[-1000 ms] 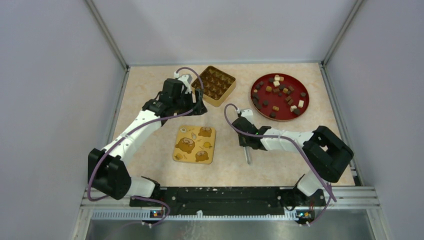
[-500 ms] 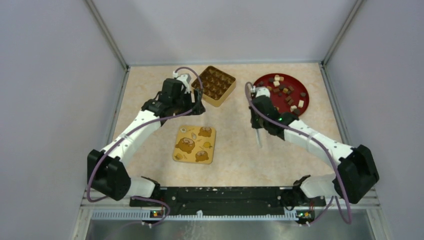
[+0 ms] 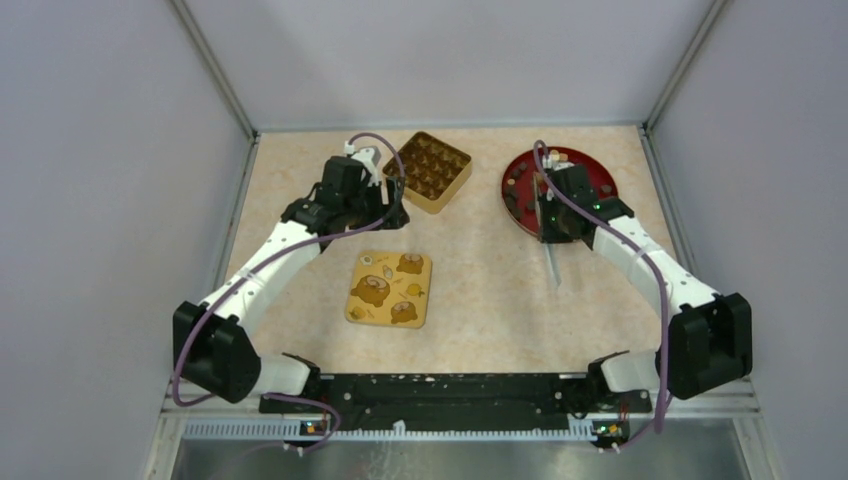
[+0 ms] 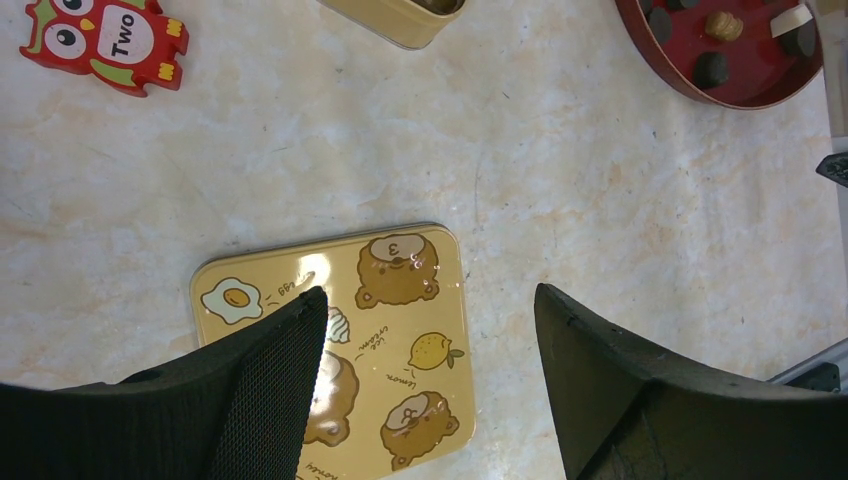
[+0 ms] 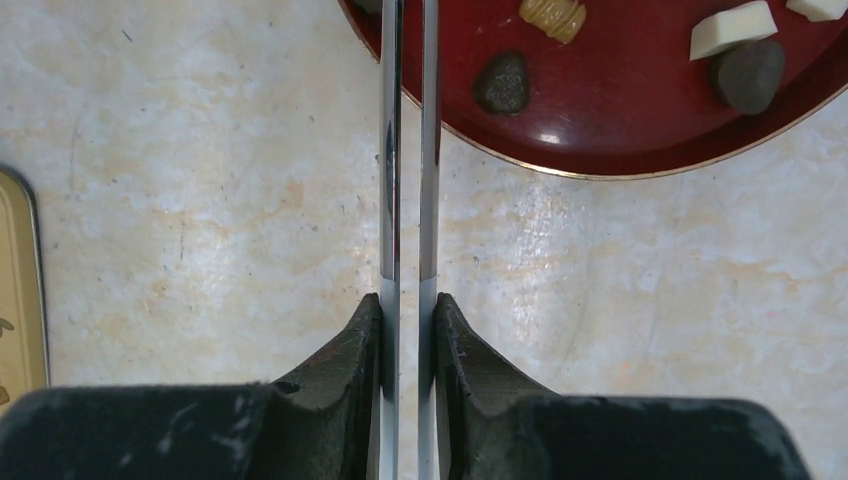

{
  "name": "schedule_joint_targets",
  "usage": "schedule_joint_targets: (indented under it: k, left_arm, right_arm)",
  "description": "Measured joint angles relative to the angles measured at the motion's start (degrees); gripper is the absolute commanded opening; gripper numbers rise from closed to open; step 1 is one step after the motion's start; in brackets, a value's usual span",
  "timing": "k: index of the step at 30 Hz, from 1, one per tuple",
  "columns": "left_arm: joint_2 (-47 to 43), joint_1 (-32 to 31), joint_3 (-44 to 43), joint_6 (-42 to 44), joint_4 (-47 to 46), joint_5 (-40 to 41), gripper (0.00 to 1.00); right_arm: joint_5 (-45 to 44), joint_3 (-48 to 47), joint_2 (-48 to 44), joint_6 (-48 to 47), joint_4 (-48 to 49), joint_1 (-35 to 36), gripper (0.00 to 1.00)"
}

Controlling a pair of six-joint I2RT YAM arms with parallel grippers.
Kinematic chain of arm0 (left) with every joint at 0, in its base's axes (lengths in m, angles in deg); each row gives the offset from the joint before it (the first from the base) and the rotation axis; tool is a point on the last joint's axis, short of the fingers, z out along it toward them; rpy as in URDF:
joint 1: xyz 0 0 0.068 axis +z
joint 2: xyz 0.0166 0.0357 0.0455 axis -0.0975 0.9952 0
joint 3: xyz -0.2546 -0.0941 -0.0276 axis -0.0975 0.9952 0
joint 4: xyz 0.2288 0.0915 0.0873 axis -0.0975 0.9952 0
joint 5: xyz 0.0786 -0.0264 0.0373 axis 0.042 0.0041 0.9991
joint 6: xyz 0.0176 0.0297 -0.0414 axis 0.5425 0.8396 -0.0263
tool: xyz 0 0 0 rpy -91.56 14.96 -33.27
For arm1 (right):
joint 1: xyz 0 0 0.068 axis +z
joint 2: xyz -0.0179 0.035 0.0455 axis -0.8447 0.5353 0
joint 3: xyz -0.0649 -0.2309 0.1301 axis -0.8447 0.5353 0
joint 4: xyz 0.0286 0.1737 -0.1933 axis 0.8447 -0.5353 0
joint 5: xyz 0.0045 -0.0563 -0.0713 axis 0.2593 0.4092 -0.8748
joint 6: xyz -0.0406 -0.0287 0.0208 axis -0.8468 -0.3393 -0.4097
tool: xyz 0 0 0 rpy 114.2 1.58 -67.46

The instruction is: Pack the chocolate

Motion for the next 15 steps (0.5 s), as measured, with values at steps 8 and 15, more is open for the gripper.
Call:
schedule_joint_targets:
  k: [8, 15]
  left_arm:
    - [-0.57, 0.0, 0.0, 0.17, 0.07, 0.04, 0.81]
    - [-0.63, 0.0, 0.0, 0.17, 0.07, 0.04, 0.81]
  right_arm:
    - [1.09, -1.07, 0.26, -0.74, -2.12, -1.16, 0.28]
    - [0.63, -1.46, 0.59, -1.79, -3.15, -1.36, 0.31]
